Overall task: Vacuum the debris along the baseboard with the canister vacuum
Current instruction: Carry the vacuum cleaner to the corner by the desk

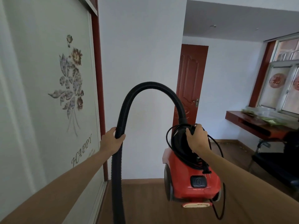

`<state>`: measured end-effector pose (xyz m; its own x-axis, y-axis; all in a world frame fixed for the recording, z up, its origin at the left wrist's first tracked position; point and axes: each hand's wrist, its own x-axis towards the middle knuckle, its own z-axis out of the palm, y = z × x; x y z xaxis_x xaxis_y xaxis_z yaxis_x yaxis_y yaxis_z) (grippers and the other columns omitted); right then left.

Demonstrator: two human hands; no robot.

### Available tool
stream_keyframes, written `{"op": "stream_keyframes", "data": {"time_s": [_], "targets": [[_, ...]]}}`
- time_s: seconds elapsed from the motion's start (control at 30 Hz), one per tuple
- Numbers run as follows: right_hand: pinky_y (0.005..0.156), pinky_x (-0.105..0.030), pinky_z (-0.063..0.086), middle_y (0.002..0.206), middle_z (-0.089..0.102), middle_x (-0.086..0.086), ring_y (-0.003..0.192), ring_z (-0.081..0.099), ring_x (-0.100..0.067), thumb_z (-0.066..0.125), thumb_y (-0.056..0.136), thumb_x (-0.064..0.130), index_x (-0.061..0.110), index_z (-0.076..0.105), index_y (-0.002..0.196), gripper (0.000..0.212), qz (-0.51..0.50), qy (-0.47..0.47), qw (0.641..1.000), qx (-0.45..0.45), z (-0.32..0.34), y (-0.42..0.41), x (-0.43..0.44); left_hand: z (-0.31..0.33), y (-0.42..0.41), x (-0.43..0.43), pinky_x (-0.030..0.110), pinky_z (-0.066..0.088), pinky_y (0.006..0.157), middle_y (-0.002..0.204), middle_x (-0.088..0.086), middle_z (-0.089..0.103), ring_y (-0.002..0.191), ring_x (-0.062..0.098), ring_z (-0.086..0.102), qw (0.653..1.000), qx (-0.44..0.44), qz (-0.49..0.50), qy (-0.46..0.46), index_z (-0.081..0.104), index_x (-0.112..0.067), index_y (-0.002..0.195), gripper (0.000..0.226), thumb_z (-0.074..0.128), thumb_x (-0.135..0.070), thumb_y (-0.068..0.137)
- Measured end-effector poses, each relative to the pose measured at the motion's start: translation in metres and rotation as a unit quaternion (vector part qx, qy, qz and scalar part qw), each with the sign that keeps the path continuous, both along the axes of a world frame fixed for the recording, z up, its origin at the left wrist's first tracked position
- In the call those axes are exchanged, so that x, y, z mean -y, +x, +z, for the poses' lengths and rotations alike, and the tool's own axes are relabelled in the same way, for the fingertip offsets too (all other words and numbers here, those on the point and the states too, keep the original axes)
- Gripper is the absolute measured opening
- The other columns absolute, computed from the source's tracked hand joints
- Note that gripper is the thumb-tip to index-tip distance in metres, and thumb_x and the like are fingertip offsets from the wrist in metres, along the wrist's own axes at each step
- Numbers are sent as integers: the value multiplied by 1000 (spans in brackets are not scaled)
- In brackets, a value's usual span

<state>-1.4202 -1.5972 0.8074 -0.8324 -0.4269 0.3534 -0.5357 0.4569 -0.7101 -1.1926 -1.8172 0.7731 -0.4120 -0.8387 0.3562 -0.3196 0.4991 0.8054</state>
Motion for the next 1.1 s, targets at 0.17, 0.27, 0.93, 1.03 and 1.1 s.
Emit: {"op": "stream_keyframes", "data": {"time_s": [0.17, 0.27, 0.93, 1.03, 1.1], "targets": [[48, -32, 48, 89, 59, -12, 68, 62, -26, 49, 101, 32, 13, 40, 101, 21, 3, 2, 1000, -2, -8, -78, 62, -11, -86, 55, 31, 55, 70, 105, 6, 67, 82, 23, 65, 1000, -3, -7, 20, 54, -12, 136, 49, 65, -33, 93], [51, -34, 50, 93, 59, -13, 71, 63, -28, 49, 101, 32, 14, 39, 101, 21, 7, 11, 1000, -5, -9, -121, 92, -11, -138, 80, 35, 56, 74, 112, 8, 67, 86, 24, 65, 999, -2, -2, 39, 50, -13, 139, 52, 63, -34, 94], [63, -48, 59, 84, 55, -6, 70, 63, -28, 49, 101, 33, 12, 41, 98, 22, -87, 11, 996, 5, -17, -339, 168, -11, -404, 199, 37, 57, 71, 87, 3, 69, 73, 23, 66, 997, 2, -72, 7, 57, -19, 129, 41, 64, -35, 92], [58, -45, 58, 83, 55, -6, 69, 63, -26, 49, 101, 32, 13, 41, 99, 21, -119, 12, 993, 13, -19, -374, 173, -13, -455, 212, 31, 54, 66, 92, 5, 70, 72, 22, 65, 995, -8, -104, 3, 56, -19, 133, 44, 65, -34, 92], [50, -38, 55, 84, 53, -5, 67, 61, -24, 48, 101, 32, 12, 40, 102, 22, -145, 14, 989, 21, -18, -399, 178, -13, -490, 222, 30, 53, 66, 95, 8, 71, 73, 23, 65, 992, -6, -127, -9, 55, -18, 134, 46, 65, -35, 92]]}}
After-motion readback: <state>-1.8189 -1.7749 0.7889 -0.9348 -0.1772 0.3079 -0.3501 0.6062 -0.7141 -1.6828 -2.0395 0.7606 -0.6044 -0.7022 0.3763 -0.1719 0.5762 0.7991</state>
